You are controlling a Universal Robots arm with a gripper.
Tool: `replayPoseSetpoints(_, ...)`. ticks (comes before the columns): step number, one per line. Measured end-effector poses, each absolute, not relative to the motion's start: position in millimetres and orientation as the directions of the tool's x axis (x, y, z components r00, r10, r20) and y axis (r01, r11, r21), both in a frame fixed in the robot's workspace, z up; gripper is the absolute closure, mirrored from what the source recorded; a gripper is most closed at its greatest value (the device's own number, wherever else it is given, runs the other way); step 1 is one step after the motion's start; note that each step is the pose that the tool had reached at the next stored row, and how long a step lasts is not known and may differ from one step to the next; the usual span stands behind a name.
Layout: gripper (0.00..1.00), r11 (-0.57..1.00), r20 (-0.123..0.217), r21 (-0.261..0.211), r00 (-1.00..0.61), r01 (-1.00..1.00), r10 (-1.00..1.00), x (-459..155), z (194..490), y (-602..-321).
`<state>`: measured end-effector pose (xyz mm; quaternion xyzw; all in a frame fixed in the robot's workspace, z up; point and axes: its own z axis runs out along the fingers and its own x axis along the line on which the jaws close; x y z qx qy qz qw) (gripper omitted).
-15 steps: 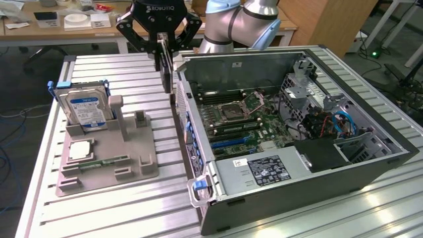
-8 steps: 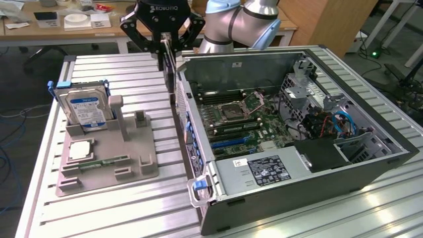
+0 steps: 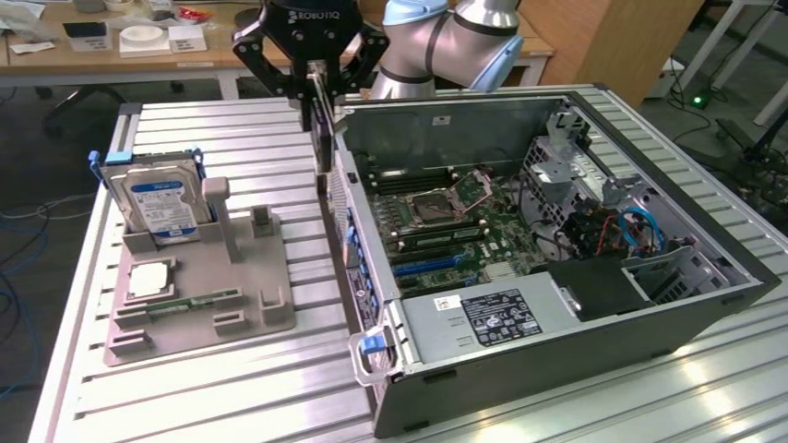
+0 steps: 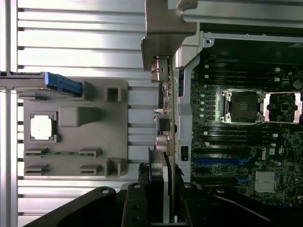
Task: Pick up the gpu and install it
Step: 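Pick up the gpu and move the gpu toward the slot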
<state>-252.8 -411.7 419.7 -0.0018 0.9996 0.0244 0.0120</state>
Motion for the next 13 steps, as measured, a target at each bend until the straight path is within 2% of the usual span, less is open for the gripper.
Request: replayPoseSetpoints(13,0.72,0.999,-0.024,0.049,-1.0,-0.004,-0.003,-244.6,419.6,-411.7)
